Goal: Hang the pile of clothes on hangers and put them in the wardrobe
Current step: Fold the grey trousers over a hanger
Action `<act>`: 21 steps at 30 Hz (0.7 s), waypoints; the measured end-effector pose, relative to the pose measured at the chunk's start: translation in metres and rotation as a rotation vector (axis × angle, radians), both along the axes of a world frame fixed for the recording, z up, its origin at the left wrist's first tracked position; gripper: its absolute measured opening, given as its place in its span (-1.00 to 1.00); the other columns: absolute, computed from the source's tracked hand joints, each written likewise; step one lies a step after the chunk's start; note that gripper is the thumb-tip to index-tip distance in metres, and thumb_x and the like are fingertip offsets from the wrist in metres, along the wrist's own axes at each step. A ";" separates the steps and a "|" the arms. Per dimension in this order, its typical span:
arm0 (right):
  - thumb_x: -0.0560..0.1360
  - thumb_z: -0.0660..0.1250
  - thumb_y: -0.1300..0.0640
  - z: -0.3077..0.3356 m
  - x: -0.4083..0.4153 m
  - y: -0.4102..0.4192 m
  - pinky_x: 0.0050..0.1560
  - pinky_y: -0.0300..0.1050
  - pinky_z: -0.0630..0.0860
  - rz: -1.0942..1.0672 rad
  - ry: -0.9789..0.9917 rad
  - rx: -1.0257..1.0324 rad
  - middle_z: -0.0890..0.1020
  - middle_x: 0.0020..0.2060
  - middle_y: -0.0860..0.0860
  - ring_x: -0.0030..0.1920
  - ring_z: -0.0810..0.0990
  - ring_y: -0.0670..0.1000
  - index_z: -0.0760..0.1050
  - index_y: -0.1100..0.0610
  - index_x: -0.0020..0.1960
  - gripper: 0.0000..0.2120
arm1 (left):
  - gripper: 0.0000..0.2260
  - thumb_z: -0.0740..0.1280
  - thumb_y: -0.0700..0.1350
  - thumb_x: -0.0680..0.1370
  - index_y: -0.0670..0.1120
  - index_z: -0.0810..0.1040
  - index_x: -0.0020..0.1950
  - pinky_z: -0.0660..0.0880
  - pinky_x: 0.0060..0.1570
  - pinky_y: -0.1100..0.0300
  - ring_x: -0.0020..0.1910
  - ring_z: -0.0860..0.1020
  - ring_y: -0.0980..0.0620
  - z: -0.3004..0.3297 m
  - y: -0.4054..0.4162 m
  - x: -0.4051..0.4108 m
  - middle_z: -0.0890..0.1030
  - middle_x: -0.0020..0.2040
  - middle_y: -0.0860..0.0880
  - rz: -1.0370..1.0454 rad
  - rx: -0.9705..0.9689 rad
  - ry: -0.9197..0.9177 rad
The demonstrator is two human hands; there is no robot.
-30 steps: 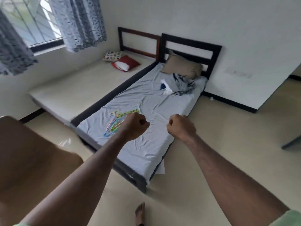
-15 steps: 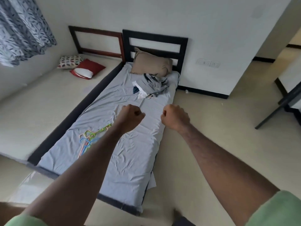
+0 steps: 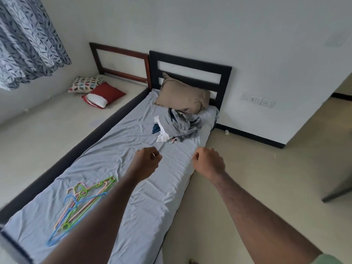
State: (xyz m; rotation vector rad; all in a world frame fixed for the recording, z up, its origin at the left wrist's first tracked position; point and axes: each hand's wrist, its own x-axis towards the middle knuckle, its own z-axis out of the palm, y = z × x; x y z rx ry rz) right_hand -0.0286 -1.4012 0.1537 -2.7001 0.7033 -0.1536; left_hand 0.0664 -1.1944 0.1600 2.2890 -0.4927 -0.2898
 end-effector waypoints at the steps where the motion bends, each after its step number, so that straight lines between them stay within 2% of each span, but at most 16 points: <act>1: 0.57 0.25 0.07 0.002 0.013 -0.017 -0.15 -0.04 0.44 0.003 -0.002 -0.007 0.60 -0.18 0.09 -0.09 0.61 0.23 0.59 0.13 -0.02 -0.82 | -0.86 0.36 -0.19 0.59 -0.16 0.60 -0.16 0.41 -0.52 0.36 -0.57 0.53 0.20 0.003 -0.016 0.010 0.64 -0.37 -0.11 0.019 -0.016 0.005; 3: 0.57 0.26 0.07 0.000 0.037 -0.047 -0.17 -0.05 0.43 0.011 -0.003 -0.016 0.57 -0.21 0.08 -0.11 0.60 0.21 0.58 0.14 -0.04 -0.83 | -0.87 0.37 -0.20 0.58 -0.17 0.60 -0.16 0.43 -0.52 0.35 -0.57 0.53 0.20 0.003 -0.044 0.031 0.64 -0.39 -0.10 0.037 -0.036 0.019; 7: 0.56 0.28 0.06 -0.017 0.089 -0.090 -0.16 -0.04 0.50 0.049 0.026 0.011 0.63 -0.18 0.10 -0.13 0.61 0.20 0.56 0.12 -0.08 -0.85 | -0.87 0.37 -0.20 0.58 -0.19 0.60 -0.16 0.46 -0.49 0.32 -0.58 0.52 0.20 -0.009 -0.088 0.073 0.65 -0.38 -0.12 0.058 -0.016 0.025; 12: 0.55 0.26 0.08 -0.039 0.172 -0.131 -0.12 0.03 0.55 0.092 0.057 0.030 0.53 -0.27 0.06 -0.14 0.60 0.21 0.43 0.08 -0.20 -0.84 | -0.86 0.36 -0.16 0.59 -0.17 0.60 -0.14 0.42 -0.52 0.36 -0.56 0.52 0.20 -0.031 -0.134 0.150 0.66 -0.35 -0.12 0.083 0.026 0.048; 16: 0.57 0.28 0.05 -0.053 0.249 -0.167 -0.08 0.04 0.56 0.108 0.075 0.036 0.61 -0.18 0.08 -0.13 0.60 0.19 0.53 0.09 -0.12 -0.85 | -0.88 0.35 -0.17 0.58 -0.17 0.60 -0.13 0.54 -0.38 0.20 -0.53 0.57 0.16 -0.053 -0.170 0.238 0.66 -0.36 -0.08 0.134 -0.011 0.056; 19: 0.56 0.30 0.04 -0.060 0.301 -0.197 -0.10 0.04 0.58 0.093 0.113 0.048 0.61 -0.21 0.08 -0.15 0.60 0.19 0.45 0.03 -0.19 -0.83 | -0.88 0.35 -0.18 0.58 -0.15 0.59 -0.15 0.56 -0.29 0.15 -0.49 0.59 0.03 -0.068 -0.198 0.294 0.67 -0.36 -0.08 0.151 -0.017 0.116; 21: 0.55 0.30 0.04 -0.061 0.342 -0.214 -0.09 0.05 0.59 0.052 0.115 0.055 0.61 -0.21 0.07 -0.15 0.61 0.18 0.46 0.07 -0.18 -0.84 | -0.85 0.36 -0.19 0.57 -0.11 0.57 -0.20 0.56 -0.26 0.14 -0.49 0.57 0.06 -0.073 -0.219 0.335 0.65 -0.38 -0.07 0.148 -0.041 0.122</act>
